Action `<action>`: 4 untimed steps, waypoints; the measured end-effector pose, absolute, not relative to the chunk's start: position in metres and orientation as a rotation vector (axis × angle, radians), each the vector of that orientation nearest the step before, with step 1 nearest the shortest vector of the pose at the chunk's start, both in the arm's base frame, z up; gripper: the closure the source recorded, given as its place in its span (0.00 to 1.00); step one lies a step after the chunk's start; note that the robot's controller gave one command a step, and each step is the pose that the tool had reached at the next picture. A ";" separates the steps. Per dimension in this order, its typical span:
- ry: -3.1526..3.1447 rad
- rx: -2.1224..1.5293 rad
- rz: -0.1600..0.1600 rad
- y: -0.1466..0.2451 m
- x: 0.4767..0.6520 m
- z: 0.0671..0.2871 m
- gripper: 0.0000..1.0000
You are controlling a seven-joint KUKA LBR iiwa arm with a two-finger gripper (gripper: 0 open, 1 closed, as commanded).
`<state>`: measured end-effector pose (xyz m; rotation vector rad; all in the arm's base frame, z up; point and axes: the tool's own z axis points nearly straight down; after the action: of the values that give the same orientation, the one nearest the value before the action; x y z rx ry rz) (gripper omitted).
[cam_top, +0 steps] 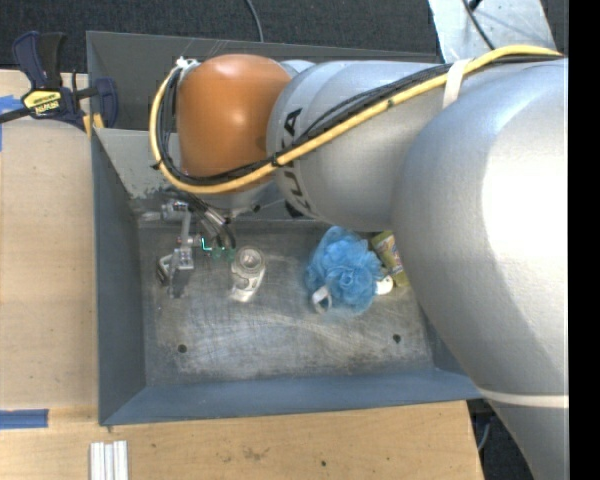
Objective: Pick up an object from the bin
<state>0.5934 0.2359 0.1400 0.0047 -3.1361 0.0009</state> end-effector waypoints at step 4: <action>-3.084 0.622 -0.002 0.245 0.597 0.129 0.00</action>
Offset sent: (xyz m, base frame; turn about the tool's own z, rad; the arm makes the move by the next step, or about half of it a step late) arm 0.0094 0.0065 -0.0090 -0.2004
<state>0.5972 0.2449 0.1294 0.6219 -3.0842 -0.0015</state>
